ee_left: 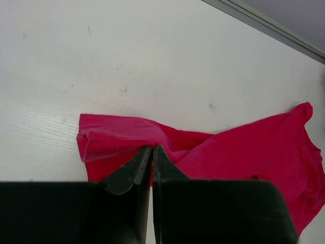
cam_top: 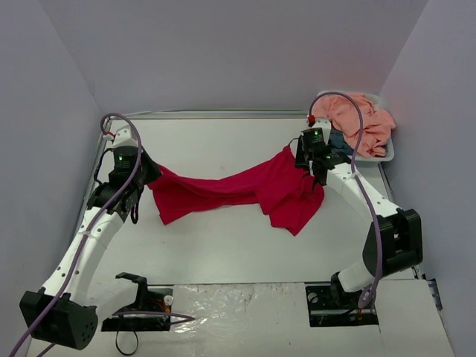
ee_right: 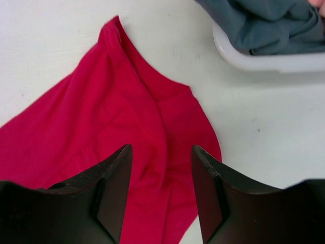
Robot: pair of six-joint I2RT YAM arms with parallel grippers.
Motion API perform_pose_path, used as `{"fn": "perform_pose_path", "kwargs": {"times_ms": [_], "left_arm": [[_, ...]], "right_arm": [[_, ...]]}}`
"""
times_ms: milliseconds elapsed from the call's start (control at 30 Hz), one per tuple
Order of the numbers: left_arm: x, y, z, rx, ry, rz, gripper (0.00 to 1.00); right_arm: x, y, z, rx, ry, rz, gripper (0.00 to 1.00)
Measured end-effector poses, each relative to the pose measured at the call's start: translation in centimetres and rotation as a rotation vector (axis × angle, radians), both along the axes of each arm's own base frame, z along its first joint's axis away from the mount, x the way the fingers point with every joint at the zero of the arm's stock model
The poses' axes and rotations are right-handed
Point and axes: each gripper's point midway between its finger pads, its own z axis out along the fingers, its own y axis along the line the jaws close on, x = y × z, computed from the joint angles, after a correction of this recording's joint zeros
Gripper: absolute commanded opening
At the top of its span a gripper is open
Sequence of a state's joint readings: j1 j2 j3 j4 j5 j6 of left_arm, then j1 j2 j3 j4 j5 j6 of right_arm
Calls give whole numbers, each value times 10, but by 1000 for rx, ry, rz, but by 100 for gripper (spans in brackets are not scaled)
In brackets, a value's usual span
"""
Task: Fold and stack the t-shirts
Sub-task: Flatten out the tshirt
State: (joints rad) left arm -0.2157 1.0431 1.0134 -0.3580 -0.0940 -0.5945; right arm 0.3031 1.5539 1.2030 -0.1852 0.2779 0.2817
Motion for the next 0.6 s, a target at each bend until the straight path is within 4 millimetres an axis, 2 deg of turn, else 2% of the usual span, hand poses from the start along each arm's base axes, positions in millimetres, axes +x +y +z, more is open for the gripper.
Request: {"fn": "perform_pose_path", "kwargs": {"times_ms": [167,300,400,600], "left_arm": [[-3,1,-1,-1,-1,-1,2],[-5,0,2,-5,-12,-4,2],[-8,0,0,-7,-12,-7,2],[-10,0,-5,-8,-1,-10,2]], "right_arm": [[-33,-5,-13,7,23,-8,43],[-52,-8,-36,0,75,-12,42],[-63,-10,-52,-1,114,-19,40],[-71,-7,-67,5,138,-13,40]]}}
